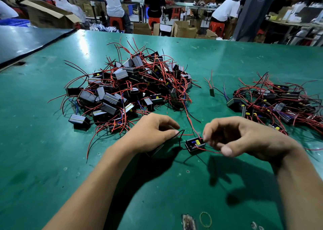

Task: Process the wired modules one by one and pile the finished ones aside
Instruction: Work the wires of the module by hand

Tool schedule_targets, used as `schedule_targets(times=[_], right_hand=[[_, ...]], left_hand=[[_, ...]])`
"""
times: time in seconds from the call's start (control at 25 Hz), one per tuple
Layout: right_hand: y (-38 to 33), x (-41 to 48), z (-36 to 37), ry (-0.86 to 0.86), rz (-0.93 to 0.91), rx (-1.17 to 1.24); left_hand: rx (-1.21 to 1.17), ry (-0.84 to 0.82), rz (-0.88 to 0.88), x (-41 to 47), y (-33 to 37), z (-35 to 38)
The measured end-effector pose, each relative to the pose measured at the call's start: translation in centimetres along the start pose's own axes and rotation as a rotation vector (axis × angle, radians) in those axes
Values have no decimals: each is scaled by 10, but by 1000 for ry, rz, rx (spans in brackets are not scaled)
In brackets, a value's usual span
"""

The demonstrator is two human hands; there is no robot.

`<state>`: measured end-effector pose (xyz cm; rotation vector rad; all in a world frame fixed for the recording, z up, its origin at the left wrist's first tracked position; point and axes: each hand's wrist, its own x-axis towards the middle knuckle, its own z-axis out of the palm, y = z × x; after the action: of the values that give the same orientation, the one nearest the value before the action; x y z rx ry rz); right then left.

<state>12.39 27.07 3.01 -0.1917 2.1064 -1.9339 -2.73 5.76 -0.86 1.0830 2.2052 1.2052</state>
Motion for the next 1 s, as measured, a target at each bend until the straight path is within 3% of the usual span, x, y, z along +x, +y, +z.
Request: schedule_targets(times=[0.16, 0.4, 0.56, 0.76, 1.0], right_hand=[[0, 2, 1, -92, 76, -86], [1, -7, -6, -100, 109, -174], [4, 7, 1, 54, 142, -274], [14, 30, 15, 390, 29, -119], [23, 46, 22, 456, 38, -78]], left_hand=[[-71, -159, -70, -2, 2, -5], [-232, -23, -71, -6, 6, -5], [-222, 45, -44, -7, 8, 1], [-341, 67, -16, -7, 12, 1], [-446, 49, -11, -11, 17, 1]])
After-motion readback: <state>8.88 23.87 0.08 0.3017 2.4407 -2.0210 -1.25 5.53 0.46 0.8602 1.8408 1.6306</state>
